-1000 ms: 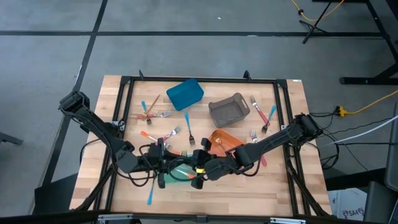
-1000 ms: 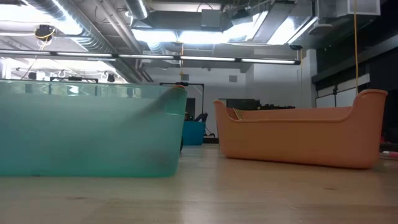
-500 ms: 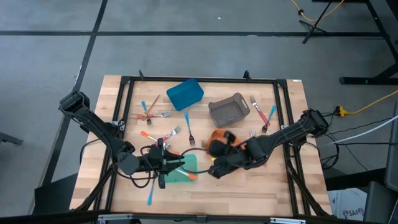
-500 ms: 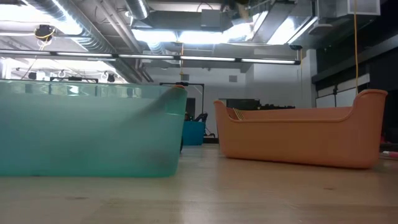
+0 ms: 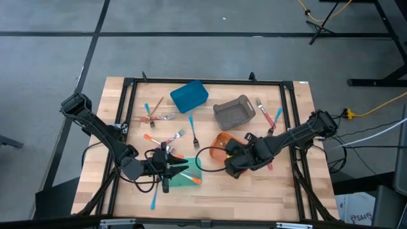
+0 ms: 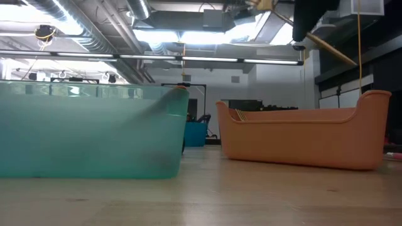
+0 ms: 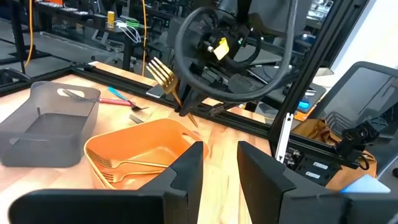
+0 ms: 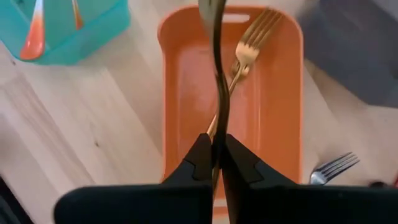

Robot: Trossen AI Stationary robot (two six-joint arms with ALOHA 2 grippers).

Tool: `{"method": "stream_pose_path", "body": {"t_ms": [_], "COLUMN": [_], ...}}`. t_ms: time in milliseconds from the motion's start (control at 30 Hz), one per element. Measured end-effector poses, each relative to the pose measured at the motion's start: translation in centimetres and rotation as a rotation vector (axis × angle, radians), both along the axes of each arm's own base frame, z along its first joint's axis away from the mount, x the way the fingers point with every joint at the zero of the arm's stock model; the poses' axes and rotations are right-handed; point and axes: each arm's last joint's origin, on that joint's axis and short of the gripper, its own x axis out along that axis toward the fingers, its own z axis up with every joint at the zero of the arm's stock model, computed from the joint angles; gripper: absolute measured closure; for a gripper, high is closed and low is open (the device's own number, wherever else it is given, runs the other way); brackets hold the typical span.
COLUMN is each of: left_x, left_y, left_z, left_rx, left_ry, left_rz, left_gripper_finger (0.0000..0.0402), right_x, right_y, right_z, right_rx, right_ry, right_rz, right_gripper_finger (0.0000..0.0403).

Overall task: Sort silverware by color (type)
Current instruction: Put the gold fork into the orange bin

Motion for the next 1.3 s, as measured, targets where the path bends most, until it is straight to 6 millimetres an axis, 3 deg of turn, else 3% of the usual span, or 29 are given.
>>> {"method": "stream_pose_path", "body": {"t_ms": [200,633,867,1300], "left_x": [0.0,0.0,0.0,0.0], "left_y": [0.0,0.0,0.0,0.0], "left_z": [0.0,-0.1,-0.1,-0.1], "left_rx": [0.001,0.002,0.002,0.002], "left_ry": [0.003,0.004,0.003,0.004], "left_rz": [0.0,0.0,0.001,0.001], "left_gripper_finger": [0.031,0.031,0.031,0.031], "right_x": [0.3,1.5,1.1,1.0], "right_y": [-1.7,-5.8,-5.8,-5.8], "right_z": [-2.3,-6.6,-8.8,-10.6], "right_rx": [0.084,0.25,0.25,0.263], "right_ry": [0.097,0.127,0.135,0.09], "right_rz": [-0.043,-0.146,-0.148,-0.141], "right_gripper_finger": [0.04,0.0399,0.0398,0.0397]}}
